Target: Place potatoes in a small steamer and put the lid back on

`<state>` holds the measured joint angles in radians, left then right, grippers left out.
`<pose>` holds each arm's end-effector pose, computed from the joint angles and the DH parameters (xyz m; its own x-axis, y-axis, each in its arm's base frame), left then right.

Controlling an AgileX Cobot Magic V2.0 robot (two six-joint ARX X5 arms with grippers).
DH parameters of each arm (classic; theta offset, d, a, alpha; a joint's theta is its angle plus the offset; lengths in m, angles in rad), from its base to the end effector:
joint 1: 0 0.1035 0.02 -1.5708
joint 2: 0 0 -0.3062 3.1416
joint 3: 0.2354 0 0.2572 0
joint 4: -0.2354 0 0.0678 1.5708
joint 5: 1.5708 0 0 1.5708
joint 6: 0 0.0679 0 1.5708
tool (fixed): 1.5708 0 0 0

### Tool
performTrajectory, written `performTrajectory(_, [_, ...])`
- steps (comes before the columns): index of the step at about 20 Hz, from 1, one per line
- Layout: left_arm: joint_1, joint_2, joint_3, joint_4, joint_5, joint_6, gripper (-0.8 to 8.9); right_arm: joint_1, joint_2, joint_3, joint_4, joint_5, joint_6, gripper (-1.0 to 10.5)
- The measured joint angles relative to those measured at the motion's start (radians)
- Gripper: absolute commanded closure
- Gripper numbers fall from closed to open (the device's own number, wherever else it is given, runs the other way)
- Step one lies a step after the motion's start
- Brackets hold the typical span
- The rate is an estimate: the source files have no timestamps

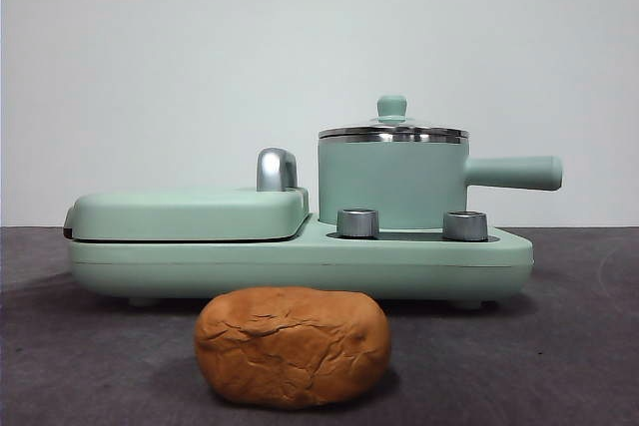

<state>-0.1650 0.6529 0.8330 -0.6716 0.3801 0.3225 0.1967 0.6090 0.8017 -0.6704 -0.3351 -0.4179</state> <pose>0.1216 -0.0458 0.3316 0.7466 -0.5005 -0.4383 0.5982 0.7933 0.1134 0.1133 0.0453 0.3248 0.7582 0.4864 -0.4342 -0.6134 0.7578 -0.2222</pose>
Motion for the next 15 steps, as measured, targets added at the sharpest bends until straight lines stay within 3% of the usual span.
performTrajectory(4, [-0.041, 0.001, 0.000, 0.011, 0.006, 0.087, 6.87, 0.032, 0.000, 0.000, -0.014, 0.022, -0.097, 6.5])
performTrajectory(6, [-0.053, 0.001, 0.000, 0.010, 0.015, 0.106, 6.20, 0.037, 0.000, 0.000, -0.015, 0.023, -0.113, 6.4])
performTrajectory(15, [-0.107, 0.008, 0.000, 0.054, 0.023, 0.123, 6.18, 0.039, 0.000, 0.000, -0.018, 0.022, -0.129, 6.4])
